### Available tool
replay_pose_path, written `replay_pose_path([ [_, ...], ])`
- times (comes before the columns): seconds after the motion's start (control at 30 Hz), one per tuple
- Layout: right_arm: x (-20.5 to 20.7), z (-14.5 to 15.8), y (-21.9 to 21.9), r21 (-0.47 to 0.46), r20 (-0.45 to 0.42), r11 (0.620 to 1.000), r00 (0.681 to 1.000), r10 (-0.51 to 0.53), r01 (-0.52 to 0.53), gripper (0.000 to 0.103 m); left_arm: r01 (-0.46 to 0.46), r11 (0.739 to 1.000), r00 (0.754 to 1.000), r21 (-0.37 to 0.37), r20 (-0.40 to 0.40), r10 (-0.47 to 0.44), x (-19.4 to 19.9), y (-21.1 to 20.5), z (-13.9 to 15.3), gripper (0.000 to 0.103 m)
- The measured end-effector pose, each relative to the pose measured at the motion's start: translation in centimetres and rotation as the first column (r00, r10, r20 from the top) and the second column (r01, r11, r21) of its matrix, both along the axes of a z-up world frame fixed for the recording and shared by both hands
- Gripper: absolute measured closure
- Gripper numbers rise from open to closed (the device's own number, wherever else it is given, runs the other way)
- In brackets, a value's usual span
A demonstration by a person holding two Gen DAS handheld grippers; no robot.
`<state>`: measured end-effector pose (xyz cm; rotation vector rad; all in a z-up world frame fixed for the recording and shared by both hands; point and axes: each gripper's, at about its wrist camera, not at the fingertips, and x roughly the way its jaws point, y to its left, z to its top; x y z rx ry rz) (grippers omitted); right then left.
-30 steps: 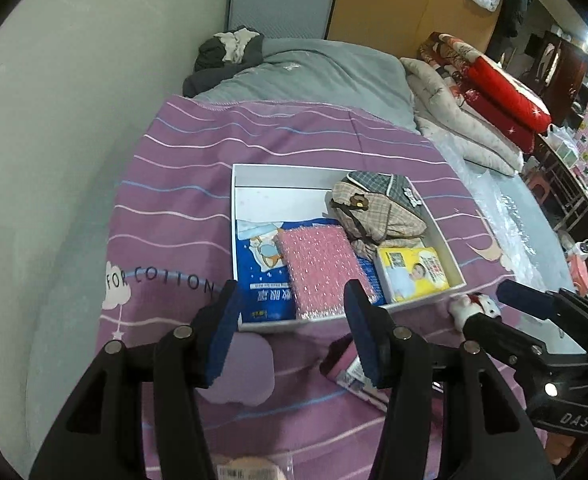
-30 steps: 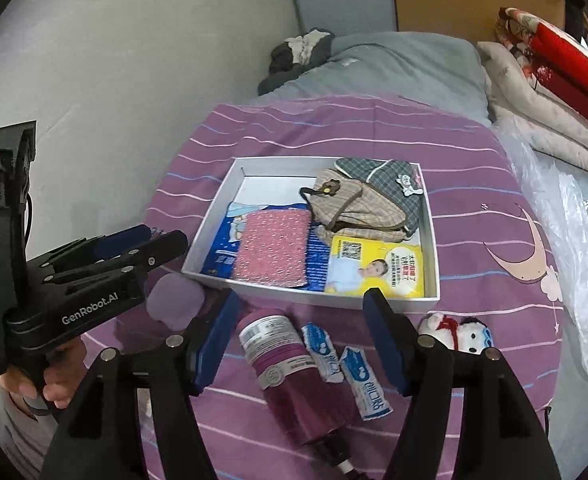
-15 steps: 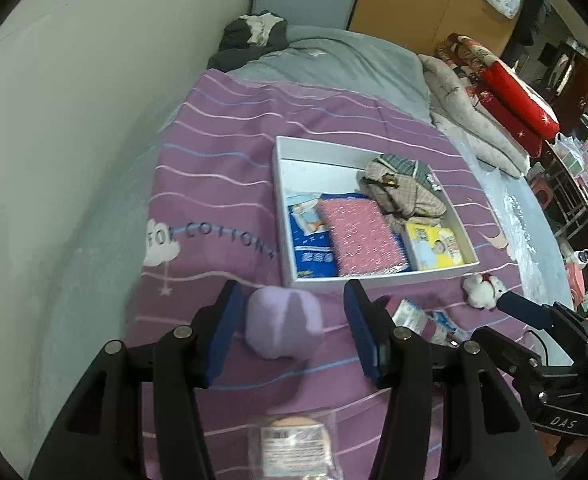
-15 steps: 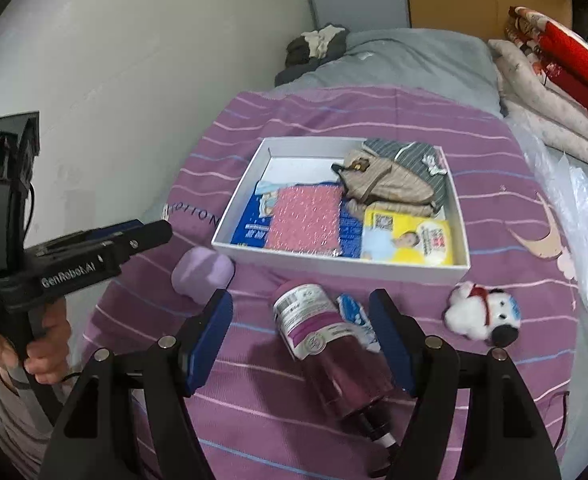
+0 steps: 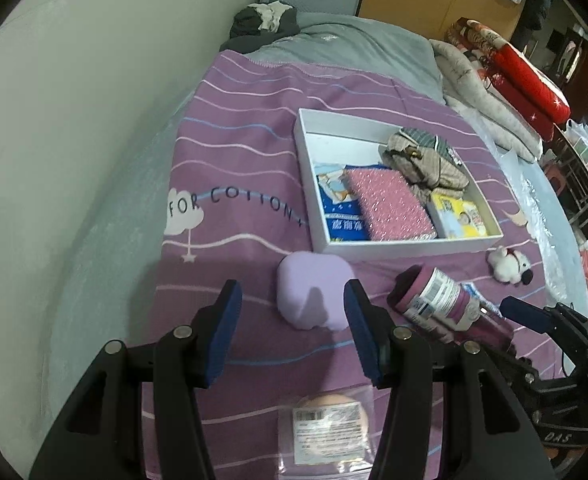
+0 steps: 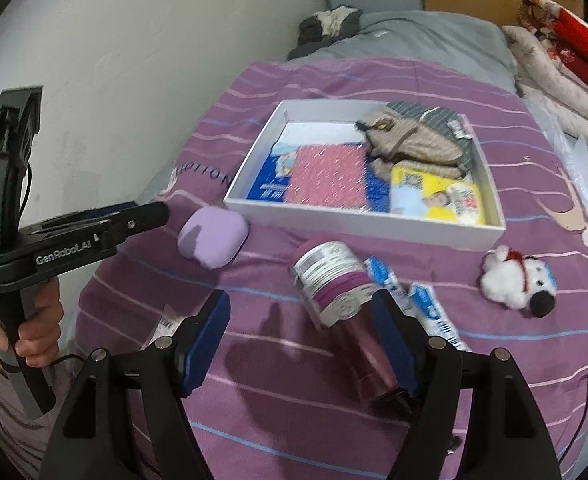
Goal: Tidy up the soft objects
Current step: 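Grasp the clear bag with round sponge using the right gripper while the left moves to the lilac case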
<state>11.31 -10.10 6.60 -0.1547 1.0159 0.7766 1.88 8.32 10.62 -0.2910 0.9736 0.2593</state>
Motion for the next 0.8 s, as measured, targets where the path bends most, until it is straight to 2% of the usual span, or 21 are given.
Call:
replay_pose_path([
  [0.23, -2.2, -1.7, 2.9, -0.004, -0.026, 0.997, 0.996, 0.083, -0.083, 0.030, 0.002, 0.999, 1.000, 0.041, -0.018, -0.001, -0.8, 0.2, -1.3, 0.048],
  [0.4, -4.5, -3.3, 5.7, -0.048, -0.035, 0.984, 0.985, 0.171, -0.172, 0.030, 0.008, 1.000, 1.000, 0.027, -0.018, -0.007, -2.0, 1.0, -2.3, 0.048],
  [0.53, -5.4, -4.5, 7.4, -0.087, -0.049, 0.974, 0.978, 0.205, -0.209, 0.030, -0.012, 0.999, 0.999, 0.035, -0.031, 0.013, -2.5, 2.0, -3.0, 0.048],
  [0.67, -6.2, -5.2, 8.8, -0.118, -0.052, 0.965, 0.972, 0.230, -0.235, 0.030, -0.028, 1.000, 0.999, 0.009, -0.045, 0.028, -2.9, 3.3, -3.8, 0.048],
  [0.8, -6.8, -5.6, 9.7, -0.139, -0.040, 0.958, 0.968, 0.248, -0.251, 0.029, -0.016, 1.000, 0.999, 0.006, -0.042, 0.016, -3.2, 3.8, -4.2, 0.048],
])
